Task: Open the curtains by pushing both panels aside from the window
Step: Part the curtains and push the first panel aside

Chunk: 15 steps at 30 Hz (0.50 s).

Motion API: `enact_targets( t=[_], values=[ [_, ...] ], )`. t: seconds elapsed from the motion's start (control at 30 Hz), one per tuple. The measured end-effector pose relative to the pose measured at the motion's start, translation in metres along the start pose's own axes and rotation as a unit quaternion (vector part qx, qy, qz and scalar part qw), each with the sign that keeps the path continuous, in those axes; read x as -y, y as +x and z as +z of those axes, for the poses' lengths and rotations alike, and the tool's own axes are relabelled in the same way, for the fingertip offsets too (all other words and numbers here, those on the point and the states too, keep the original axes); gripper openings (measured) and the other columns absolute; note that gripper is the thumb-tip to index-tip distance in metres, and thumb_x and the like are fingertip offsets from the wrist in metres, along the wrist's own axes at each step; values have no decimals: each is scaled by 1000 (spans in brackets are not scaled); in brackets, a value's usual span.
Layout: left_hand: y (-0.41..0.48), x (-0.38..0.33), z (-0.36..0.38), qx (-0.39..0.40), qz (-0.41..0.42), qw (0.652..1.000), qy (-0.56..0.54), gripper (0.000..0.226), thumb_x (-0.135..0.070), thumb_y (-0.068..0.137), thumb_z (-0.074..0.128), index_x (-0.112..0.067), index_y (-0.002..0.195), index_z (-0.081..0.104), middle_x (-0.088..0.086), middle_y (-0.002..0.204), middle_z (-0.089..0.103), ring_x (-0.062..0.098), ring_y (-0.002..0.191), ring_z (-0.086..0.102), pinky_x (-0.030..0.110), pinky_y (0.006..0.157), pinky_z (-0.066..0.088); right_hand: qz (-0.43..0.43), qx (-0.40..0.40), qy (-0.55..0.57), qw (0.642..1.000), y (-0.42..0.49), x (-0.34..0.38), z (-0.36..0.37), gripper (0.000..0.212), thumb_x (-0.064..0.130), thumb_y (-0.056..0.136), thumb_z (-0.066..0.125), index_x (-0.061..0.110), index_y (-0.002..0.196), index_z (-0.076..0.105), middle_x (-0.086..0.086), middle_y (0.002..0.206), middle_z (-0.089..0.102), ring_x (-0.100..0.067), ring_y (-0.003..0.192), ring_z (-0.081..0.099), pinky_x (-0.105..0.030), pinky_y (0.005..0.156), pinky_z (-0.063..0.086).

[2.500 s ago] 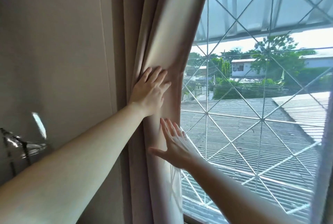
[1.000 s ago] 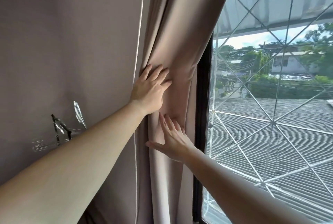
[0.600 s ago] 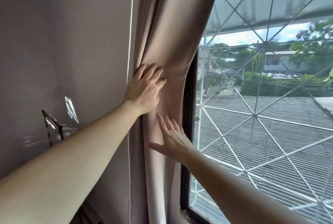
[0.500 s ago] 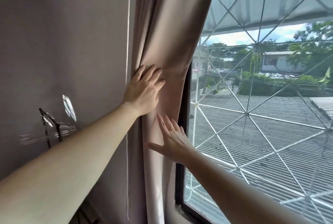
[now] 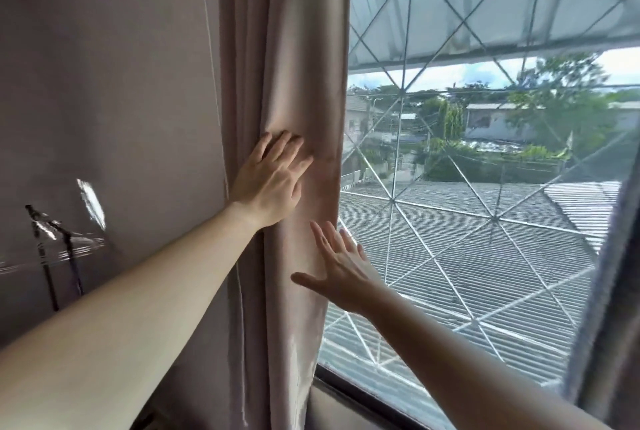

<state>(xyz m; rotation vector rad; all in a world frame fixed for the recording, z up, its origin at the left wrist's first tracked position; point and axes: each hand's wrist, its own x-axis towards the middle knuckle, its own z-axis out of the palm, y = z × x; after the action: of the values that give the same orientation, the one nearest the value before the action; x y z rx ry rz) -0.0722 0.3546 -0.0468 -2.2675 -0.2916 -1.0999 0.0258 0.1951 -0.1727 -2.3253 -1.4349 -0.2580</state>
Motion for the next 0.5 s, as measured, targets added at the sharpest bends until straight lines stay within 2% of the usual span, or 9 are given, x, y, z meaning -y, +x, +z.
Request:
enact_targets(
  t=[0.5],
  values=[
    [26, -145, -60, 20, 48, 994, -99, 64, -43, 102, 47, -30, 163, 32, 7, 174, 23, 27, 162, 18, 53, 130, 12, 77, -23, -70, 994, -141, -76, -77, 107, 89, 86, 39, 40, 164, -13, -6, 176, -11, -36, 161, -7, -62, 127, 2]
  ],
)
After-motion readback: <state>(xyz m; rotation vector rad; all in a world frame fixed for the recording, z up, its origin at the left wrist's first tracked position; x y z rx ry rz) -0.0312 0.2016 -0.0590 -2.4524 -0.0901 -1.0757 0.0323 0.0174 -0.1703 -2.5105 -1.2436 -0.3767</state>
